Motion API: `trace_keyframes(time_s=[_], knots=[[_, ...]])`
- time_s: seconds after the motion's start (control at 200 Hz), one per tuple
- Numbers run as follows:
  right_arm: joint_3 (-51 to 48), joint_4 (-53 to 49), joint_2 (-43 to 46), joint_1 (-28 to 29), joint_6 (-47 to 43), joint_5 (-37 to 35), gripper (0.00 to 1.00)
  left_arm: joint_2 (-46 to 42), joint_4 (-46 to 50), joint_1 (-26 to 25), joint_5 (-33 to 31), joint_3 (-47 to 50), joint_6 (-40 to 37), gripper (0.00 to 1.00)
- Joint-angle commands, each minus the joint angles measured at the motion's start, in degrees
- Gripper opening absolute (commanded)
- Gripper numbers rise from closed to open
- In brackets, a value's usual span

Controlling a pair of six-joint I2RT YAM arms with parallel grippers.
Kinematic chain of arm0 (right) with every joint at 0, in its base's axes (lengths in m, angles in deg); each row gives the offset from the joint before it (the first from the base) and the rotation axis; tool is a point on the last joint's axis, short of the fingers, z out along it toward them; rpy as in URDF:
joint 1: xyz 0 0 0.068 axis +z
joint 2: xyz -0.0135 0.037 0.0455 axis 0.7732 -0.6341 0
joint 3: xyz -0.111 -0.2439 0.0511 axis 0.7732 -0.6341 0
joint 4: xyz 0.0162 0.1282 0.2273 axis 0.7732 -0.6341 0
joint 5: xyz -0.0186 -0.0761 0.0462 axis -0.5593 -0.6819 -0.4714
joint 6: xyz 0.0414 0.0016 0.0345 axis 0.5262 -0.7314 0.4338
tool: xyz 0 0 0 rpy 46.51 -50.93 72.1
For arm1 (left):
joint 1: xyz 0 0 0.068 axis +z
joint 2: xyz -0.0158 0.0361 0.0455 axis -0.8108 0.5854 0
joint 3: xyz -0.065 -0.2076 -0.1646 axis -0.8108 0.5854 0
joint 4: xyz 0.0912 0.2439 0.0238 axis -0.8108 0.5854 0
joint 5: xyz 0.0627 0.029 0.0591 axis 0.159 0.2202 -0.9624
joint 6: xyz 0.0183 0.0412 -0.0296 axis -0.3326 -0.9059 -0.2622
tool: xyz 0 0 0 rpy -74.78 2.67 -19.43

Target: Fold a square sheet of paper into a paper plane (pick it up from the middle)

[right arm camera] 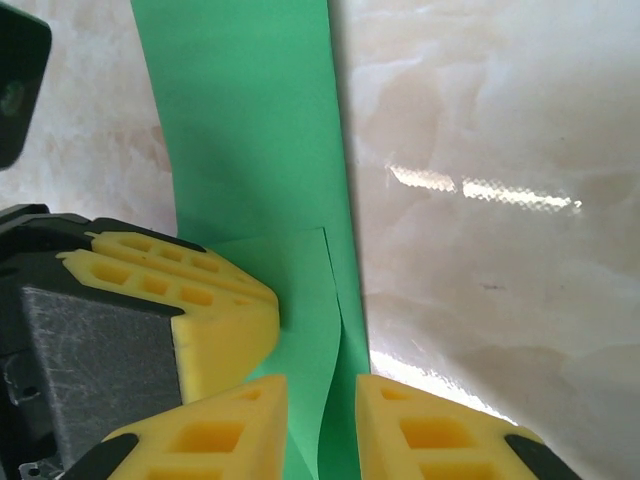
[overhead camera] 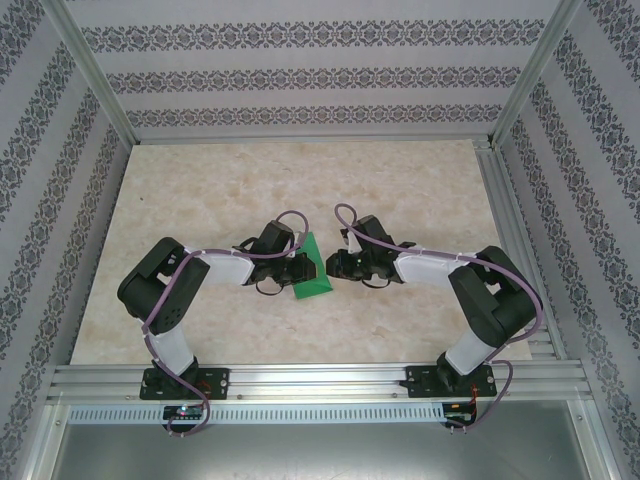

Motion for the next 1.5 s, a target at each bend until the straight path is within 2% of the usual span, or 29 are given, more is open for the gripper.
trace_keyframes(time_s=[0.0, 0.475, 0.814, 1.224, 1.494], knots=[[-0.45, -0.62, -1.11, 0.85, -1.38, -1.27, 0.25, 0.15, 0.14, -0.64, -0.16, -1.53, -1.63, 0.14], [-0.60, 0.07, -3.43, 1.64, -0.39, 2.09, 0.22, -0.62, 0.24, -0.69, 0.83, -2.32, -5.13, 0.14], [-1.77, -0.46, -2.29, 1.66, -0.04, 0.99, 0.18, 0.31, -0.01, -0.64, 1.15, -2.76, -5.64, 0.14], [-2.42, -0.05, -2.25, 1.69, 0.31, 0.77, 0.17, 2.08, 0.48, -0.64, 1.23, -3.85, -6.07, 0.14], [-2.97, -0.14, -2.37, 1.65, 0.75, 0.38, 0.10, 2.83, 0.94, -0.64, 1.08, -4.65, -6.53, 0.14]])
